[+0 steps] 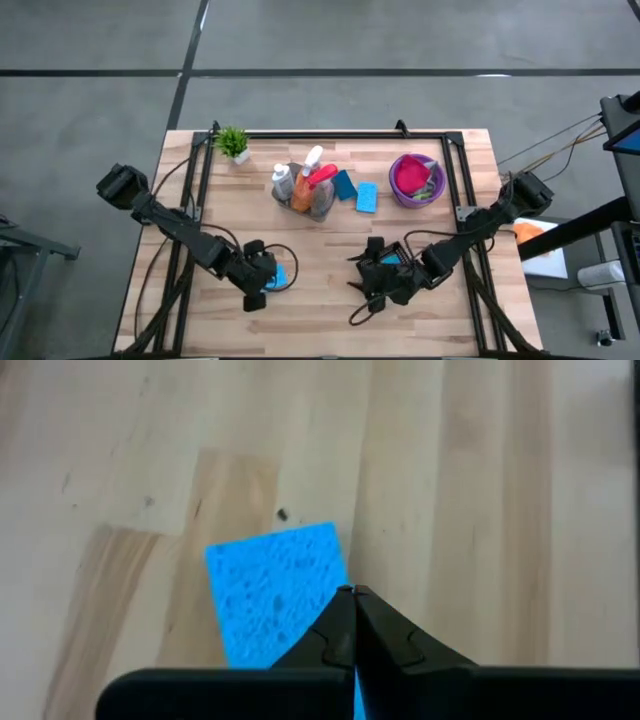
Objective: Pick & Place Kitchen Items
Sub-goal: Put the blue sponge into the black basket
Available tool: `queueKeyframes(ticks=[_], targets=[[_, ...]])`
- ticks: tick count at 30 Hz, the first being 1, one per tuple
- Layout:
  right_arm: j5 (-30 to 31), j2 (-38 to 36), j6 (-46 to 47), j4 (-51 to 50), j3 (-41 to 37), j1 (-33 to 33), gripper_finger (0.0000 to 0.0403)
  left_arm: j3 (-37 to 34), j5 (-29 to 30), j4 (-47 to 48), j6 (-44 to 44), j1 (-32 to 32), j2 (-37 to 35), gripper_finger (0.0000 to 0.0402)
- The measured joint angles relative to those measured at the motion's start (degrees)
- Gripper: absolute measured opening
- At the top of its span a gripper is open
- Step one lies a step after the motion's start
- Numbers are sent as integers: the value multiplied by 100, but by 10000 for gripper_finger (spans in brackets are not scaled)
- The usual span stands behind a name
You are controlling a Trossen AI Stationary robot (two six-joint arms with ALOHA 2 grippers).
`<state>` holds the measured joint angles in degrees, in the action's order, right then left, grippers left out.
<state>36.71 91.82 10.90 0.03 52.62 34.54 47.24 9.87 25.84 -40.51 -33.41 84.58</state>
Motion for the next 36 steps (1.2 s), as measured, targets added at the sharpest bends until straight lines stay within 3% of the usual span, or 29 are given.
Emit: queueKeyframes(ticks=[5, 16, 25, 29, 36], targets=[[-485, 386, -529, 1114, -122, -112, 288, -166, 13, 272, 22, 1, 0, 0], [-544, 645, -798, 1152, 138, -267, 288, -260, -229, 107, 948, -9, -2, 3], [-551, 554, -780, 1024, 149, -265, 288, -260, -115, -38, -180, 31, -2, 13], [-553, 544, -763, 942, 149, -264, 288, -260, -107, -97, -509, 35, -2, 69], [-553, 541, -626, 716, 149, -264, 288, -260, -132, -97, -652, 35, -2, 224]])
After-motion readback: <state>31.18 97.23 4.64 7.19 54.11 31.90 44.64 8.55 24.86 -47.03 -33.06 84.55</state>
